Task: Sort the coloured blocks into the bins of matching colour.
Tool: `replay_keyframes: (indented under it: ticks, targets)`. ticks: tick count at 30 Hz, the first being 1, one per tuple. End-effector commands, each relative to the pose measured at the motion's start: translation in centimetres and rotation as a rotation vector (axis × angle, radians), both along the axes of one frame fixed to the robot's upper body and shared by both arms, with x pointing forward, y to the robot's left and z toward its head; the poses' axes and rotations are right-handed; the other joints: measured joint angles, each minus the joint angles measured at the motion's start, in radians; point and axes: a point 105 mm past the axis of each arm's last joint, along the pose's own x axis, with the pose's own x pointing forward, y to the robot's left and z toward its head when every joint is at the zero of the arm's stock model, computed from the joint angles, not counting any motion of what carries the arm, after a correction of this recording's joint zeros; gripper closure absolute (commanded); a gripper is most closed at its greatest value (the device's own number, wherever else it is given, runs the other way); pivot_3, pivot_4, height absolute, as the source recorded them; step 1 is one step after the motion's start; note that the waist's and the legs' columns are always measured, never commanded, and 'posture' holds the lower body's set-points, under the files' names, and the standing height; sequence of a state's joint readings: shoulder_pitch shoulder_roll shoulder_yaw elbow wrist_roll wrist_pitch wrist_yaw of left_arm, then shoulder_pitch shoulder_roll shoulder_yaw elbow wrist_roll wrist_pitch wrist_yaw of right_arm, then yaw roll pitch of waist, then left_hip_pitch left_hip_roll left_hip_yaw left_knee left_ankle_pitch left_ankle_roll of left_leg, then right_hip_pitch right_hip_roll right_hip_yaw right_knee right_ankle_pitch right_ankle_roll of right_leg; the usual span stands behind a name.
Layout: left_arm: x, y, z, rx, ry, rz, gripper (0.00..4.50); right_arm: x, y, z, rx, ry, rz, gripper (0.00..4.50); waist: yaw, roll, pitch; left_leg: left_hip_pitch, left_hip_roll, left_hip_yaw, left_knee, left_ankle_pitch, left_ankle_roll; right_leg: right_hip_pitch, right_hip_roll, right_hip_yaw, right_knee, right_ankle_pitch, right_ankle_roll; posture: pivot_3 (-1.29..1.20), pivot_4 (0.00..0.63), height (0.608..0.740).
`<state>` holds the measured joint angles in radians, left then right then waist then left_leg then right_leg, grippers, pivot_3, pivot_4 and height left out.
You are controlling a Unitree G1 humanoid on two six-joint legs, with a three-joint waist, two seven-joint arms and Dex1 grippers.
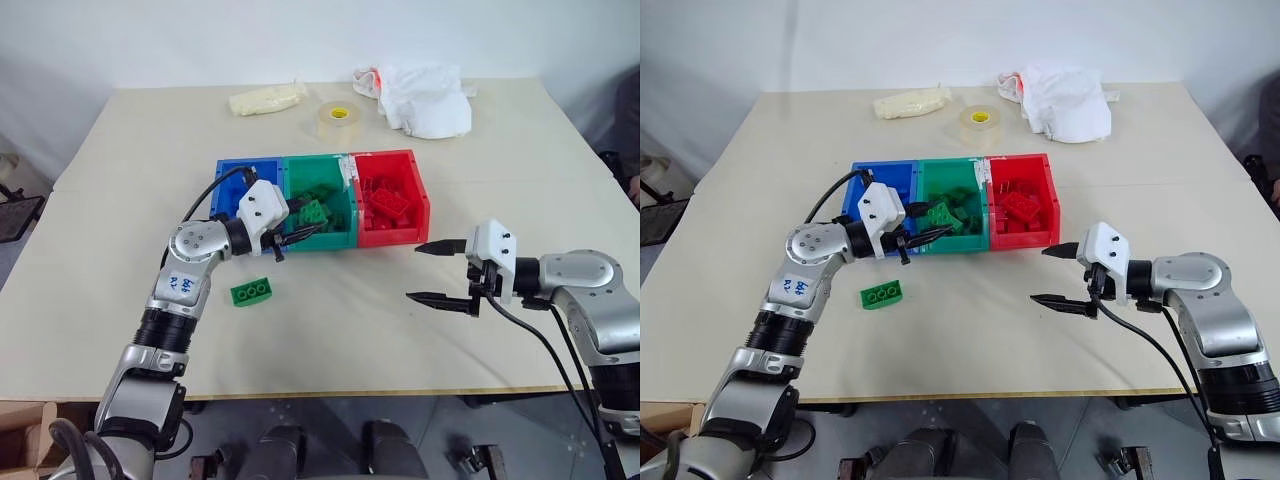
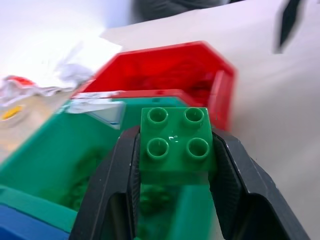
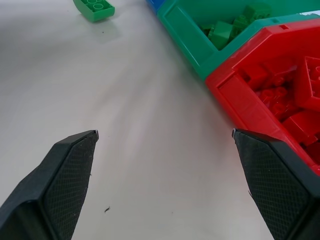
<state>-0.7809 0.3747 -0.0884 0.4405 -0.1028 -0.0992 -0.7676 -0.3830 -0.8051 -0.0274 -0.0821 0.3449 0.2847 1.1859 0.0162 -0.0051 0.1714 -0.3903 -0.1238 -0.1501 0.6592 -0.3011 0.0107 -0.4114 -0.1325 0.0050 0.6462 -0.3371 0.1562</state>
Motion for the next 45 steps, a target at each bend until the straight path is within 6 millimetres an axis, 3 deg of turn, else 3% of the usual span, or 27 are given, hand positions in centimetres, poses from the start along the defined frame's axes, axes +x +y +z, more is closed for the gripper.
replay_keyframes:
  ticks: [1,6,10,12,17,24,27,34,38,41,45]
  targets:
    - [1.1,0.1,1.2,-0.008,-0.053,0.040,1.65,-0.3,0.1,1.5,0.018,-0.062,0.003,0.00,0.000,-0.001,0.000,0.000,0.000,0.000,0.000,0.000,0.000,0.000,0.000,0.000,0.000,0.000,0.000,0.00,0.150,0.740]
    - [1.3,-0.2,1.3,-0.009,-0.049,0.015,0.05,-0.5,0.0,1.5,0.020,-0.066,-0.008,0.00,-0.001,-0.001,0.000,0.000,0.000,0.000,0.000,0.000,0.000,0.000,0.000,0.000,0.001,0.000,0.001,0.00,0.150,0.740]
    - [0.6,0.0,1.0,0.009,-0.018,-0.037,0.01,-0.6,0.1,1.5,0.023,-0.065,-0.007,0.00,-0.001,-0.001,0.000,0.000,0.000,0.000,0.001,0.000,0.000,0.000,0.000,0.000,0.001,0.000,0.001,0.00,0.150,0.740]
    - [-0.7,0.7,0.9,0.026,-0.004,-0.092,0.01,-0.5,0.2,1.6,0.026,-0.064,0.000,0.00,-0.005,-0.001,0.000,0.000,0.000,0.000,0.001,0.000,0.000,-0.001,0.000,0.000,0.001,0.000,0.001,0.00,0.150,0.740]
    - [-4.5,5.7,-1.5,0.145,0.105,-0.107,0.01,-0.5,0.2,1.5,0.026,-0.042,0.046,0.00,-0.033,-0.001,0.000,0.001,0.000,0.000,-0.002,0.000,0.000,-0.002,0.000,0.002,0.006,0.000,0.001,0.00,0.150,0.740]
    - [-9.6,11.5,-2.3,0.177,0.221,-0.002,0.01,0.2,0.5,1.4,0.017,-0.023,0.093,0.00,-0.035,-0.001,0.001,0.000,0.000,-0.002,-0.001,0.000,0.000,-0.001,0.000,0.002,0.002,0.000,0.000,0.00,0.150,0.740]
    - [-12.3,13.8,-3.6,0.197,0.301,0.046,0.01,0.6,0.9,1.3,0.016,-0.014,0.119,0.00,-0.036,0.000,0.001,0.001,0.001,-0.002,-0.003,-0.001,0.000,-0.001,0.000,0.002,0.001,0.000,0.000,0.00,0.150,0.740]
    - [-16.0,16.1,-5.3,0.205,0.415,0.110,0.01,1.2,1.7,1.3,0.016,-0.009,0.164,0.00,-0.030,0.000,0.001,0.002,0.002,-0.002,-0.006,-0.001,0.000,0.000,0.000,0.002,-0.002,0.000,-0.001,0.00,0.150,0.740]
    - [-16.1,16.3,-5.6,0.213,0.407,0.129,0.01,1.4,1.9,1.3,0.016,-0.011,0.176,0.00,-0.017,0.000,0.001,0.002,0.002,-0.001,-0.006,-0.001,0.000,0.000,0.000,0.002,-0.002,-0.001,-0.001,0.00,0.150,0.740]
    - [-14.0,14.6,-4.9,0.182,0.329,0.127,0.01,1.4,2.0,1.4,0.018,-0.014,0.180,0.00,-0.005,0.000,0.001,0.002,0.001,-0.002,-0.005,-0.001,0.000,0.001,-0.001,0.002,-0.003,-0.001,-0.001,0.00,0.150,0.740]
    - [-11.4,13.3,-5.5,0.193,0.294,0.124,0.01,1.4,1.9,1.5,0.019,-0.021,0.169,0.00,0.000,0.000,0.001,0.002,0.001,-0.001,-0.005,-0.001,0.000,0.001,0.000,0.002,-0.002,0.000,-0.001,0.00,0.150,0.740]
